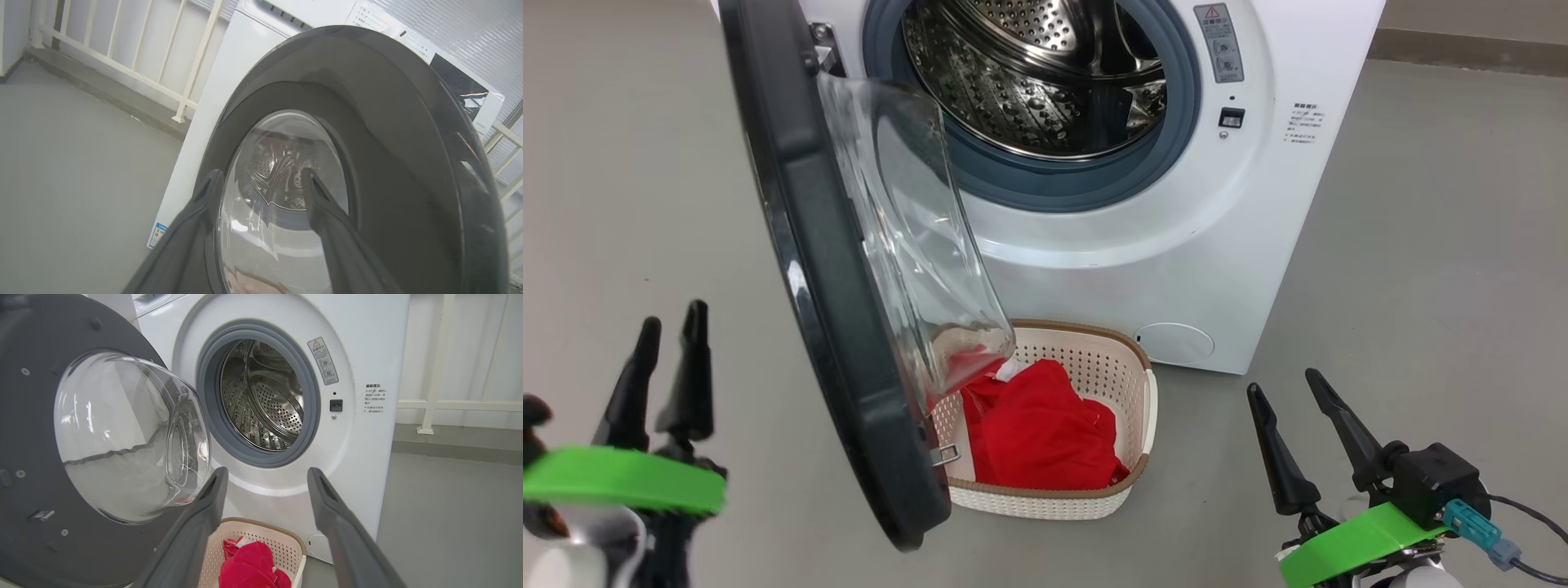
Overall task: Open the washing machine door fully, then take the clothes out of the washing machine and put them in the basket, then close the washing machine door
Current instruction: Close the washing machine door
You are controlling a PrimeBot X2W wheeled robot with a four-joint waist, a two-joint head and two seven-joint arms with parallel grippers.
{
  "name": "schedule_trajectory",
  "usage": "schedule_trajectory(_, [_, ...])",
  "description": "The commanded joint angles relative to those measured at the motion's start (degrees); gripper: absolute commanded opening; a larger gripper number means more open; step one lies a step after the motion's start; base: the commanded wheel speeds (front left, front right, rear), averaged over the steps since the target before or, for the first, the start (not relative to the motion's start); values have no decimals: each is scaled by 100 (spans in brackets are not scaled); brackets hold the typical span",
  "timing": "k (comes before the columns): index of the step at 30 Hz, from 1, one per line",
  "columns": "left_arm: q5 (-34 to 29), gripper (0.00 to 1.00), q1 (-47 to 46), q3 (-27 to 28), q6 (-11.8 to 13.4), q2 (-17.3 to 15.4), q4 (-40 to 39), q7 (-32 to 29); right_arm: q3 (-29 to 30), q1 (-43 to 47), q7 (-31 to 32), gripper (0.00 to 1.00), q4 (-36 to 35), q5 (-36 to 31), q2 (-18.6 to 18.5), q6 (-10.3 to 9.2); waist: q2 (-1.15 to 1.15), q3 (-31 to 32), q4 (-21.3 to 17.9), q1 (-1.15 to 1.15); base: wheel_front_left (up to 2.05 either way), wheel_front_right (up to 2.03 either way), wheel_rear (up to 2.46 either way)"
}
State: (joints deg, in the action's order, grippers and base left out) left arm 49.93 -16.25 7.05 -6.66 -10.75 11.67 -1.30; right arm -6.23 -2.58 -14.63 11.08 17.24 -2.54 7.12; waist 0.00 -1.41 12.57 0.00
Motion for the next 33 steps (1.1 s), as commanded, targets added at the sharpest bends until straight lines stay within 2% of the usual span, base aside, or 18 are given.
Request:
schedule_trajectory(1, [-390,100,17,8,-61,-290,-179,378,-140,-184,-37,100,-128,1,-33,36,0,-4,-7,0,0,0,0])
schedule_trajectory(4, [-910,100,204,-341,-76,-419,-149,1109,-152,-196,-37,100,-123,11,-33,36,0,-24,-27,0,0,0,0])
schedule_trajectory(10, [-1826,100,362,-548,-42,-592,-30,1583,-162,-205,-37,100,-120,48,-33,36,0,-35,-28,0,0,0,0])
schedule_trajectory(14, [-2189,100,480,-514,-1,-482,-121,1622,-166,-204,-37,100,-118,70,-33,36,0,-21,-24,0,0,0,0])
schedule_trajectory(17, [-2565,100,671,-343,10,-257,-222,1627,-170,-200,-37,100,-122,96,-33,36,0,-8,-19,0,0,0,0])
schedule_trajectory(22, [-3021,100,802,-168,7,-60,-266,1629,-171,-198,-37,100,-132,96,-33,36,0,-24,0,0,0,0,0])
schedule_trajectory(33, [-3732,100,1023,34,-27,282,-331,1629,-168,-154,-37,100,-111,108,-33,36,0,32,26,0,0,0,0])
